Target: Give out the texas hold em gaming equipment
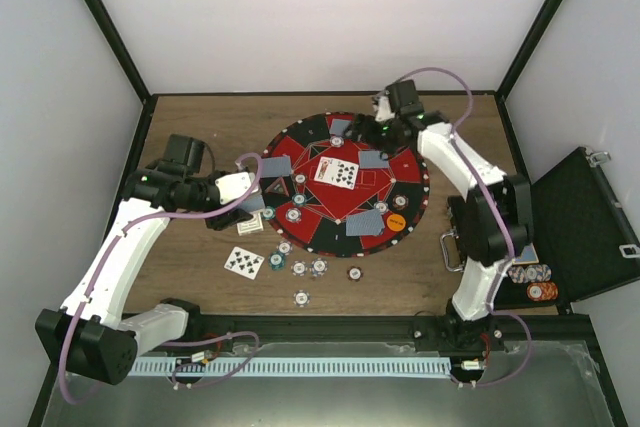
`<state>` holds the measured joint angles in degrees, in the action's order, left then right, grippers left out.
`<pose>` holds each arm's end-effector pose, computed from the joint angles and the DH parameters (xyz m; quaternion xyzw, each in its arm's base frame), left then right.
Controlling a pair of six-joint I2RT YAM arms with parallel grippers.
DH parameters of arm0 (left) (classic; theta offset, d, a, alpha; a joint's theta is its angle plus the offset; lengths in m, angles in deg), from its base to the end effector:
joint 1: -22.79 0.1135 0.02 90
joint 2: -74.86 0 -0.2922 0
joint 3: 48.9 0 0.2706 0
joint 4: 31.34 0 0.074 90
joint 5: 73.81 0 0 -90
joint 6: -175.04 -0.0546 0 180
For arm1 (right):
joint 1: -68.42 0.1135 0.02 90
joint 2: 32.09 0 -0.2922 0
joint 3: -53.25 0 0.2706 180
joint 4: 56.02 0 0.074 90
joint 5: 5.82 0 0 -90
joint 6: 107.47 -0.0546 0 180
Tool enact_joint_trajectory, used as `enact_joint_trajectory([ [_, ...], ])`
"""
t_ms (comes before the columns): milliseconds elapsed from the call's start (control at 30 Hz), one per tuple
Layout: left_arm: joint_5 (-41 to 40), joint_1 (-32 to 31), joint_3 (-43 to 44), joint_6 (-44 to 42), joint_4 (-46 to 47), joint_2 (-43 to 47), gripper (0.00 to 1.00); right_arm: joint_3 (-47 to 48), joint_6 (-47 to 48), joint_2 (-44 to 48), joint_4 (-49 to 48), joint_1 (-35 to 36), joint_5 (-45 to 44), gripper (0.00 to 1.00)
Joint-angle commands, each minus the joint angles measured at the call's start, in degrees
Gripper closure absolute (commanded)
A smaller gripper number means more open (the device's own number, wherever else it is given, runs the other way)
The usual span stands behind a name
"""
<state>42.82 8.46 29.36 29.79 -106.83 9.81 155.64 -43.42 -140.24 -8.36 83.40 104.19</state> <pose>0.2045 -0.0775 0.3316 0.5844 0.7444 -0.1280 0.2966 0.4346 0.1356 0.2634 0.0351 0.9360 0.2626 0.2319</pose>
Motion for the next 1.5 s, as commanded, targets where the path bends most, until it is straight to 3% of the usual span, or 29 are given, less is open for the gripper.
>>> enact_joint_trajectory([
  [0, 1.58, 0.09, 0.91, 0.25, -0.15, 0.65, 0.94, -5.17, -7.03, 8.04, -8.98, 10.54, 13.45, 0.11],
  [267, 1.59, 0.09, 0.36, -0.19, 0.19, 0.63, 0.94, -10.36, -17.19, 9.39, -25.07, 24.63, 26.78, 0.07],
  [400, 1.66, 0.09, 0.34, -0.16, 0.37, 0.54, 0.94, -9.19, -17.59, 7.71, -26.48, 28.24, 27.55, 0.08],
  [800, 2.68, 0.09, 0.52, -0.39, 0.78, 0.19, 0.94, -6.4, -19.91, 1.35, -29.49, 31.49, 30.06, 0.21],
  [1200, 2.72, 0.09, 0.88, -0.78, 0.31, 0.54, 0.95, -6.45, -18.74, -1.04, -28.17, 30.72, 30.02, 0.43],
  [1300, 2.59, 0.09, 1.09, -0.86, 0.23, 0.45, 0.95, -8.8, -18.8, 0.85, -29.21, 29.83, 30.92, 0.42],
  [1400, 2.71, 0.09, 1.08, -1.05, 0.08, 0.48, 0.95, -11.31, -19.91, 3.33, -33.25, 29.75, 33.03, 0.28],
  [1467, 2.82, 0.09, 1.0, -1.16, 0.02, 0.46, 0.95, -12.16, -20.43, 4.34, -35.11, 29.76, 34.39, 0.25],
])
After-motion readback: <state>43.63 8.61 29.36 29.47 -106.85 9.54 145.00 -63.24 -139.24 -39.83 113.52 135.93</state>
